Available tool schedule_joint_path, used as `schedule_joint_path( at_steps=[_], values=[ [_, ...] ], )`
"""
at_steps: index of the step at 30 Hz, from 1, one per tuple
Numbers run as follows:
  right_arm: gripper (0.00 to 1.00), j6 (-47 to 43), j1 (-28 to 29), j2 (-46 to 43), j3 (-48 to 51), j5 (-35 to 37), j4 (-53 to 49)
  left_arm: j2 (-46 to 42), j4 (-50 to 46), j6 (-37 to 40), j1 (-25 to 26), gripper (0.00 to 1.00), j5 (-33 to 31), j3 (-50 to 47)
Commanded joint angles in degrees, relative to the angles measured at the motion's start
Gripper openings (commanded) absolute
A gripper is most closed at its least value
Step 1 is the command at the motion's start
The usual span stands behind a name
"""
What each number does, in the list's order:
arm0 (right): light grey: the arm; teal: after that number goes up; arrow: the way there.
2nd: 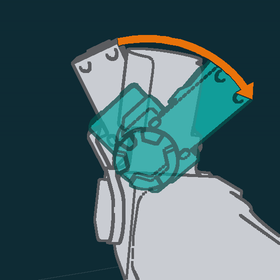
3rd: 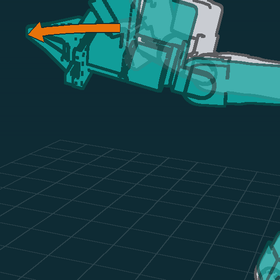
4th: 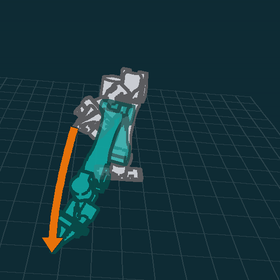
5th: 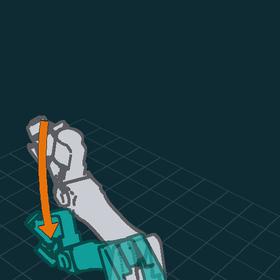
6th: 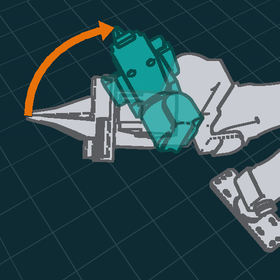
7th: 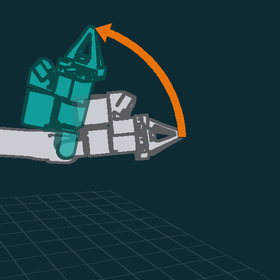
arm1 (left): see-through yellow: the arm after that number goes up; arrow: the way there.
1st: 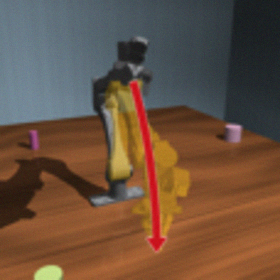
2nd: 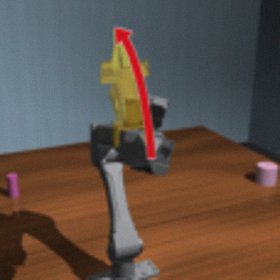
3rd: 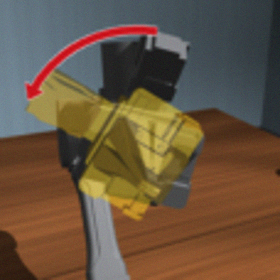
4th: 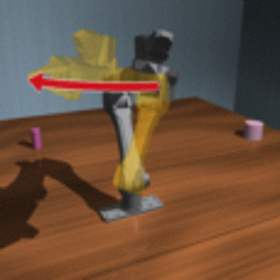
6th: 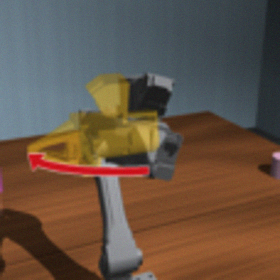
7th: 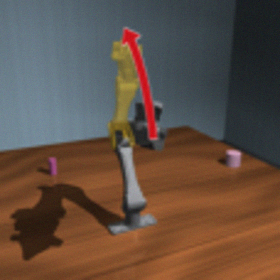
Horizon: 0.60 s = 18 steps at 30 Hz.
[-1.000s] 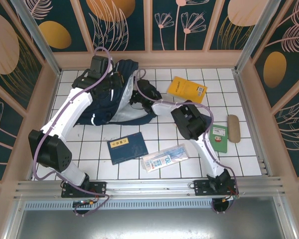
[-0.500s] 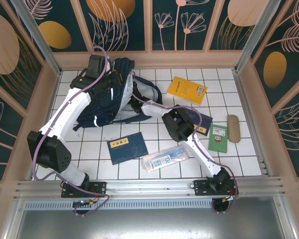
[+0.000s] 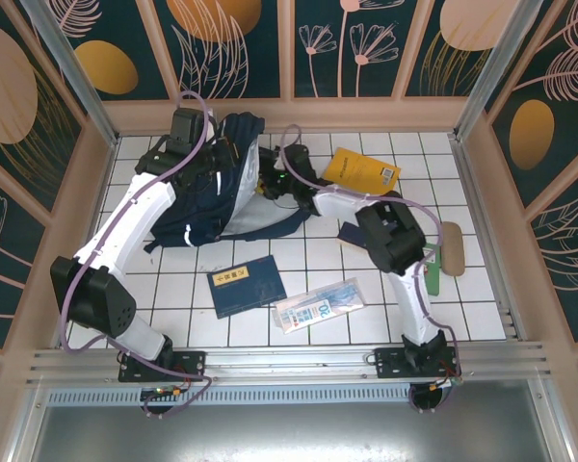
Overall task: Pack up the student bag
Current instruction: Place the book in the student bag, then close the student bag at the top-center of the table.
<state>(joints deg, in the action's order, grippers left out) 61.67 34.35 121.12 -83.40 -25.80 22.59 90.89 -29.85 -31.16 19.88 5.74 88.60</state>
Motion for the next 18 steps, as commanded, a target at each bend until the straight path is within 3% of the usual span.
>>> schedule_joint_path(
  at_steps=[1,10,14,18],
  values=[
    [0.73,-6.6,-2.0,-8.3,6.4,0.7,-2.7,0.8,8.4,1.3,0.1,0.0,2.1,2.2],
    [0.73,-20.6,-10.9,-26.1,21.2,11.1,-16.9,7.8,9.1,2.9,0.3,0.0,6.8,3.4],
    [0.73,-24.3,-16.4,-29.5,24.6,14.7,-20.9,12.5,9.0,3.1,0.3,0.0,6.6,3.5],
    [0.7,-27.5,-21.5,-29.3,25.5,17.7,-22.5,15.7,8.7,2.7,0.6,0.19,6.8,3.6]
  ],
)
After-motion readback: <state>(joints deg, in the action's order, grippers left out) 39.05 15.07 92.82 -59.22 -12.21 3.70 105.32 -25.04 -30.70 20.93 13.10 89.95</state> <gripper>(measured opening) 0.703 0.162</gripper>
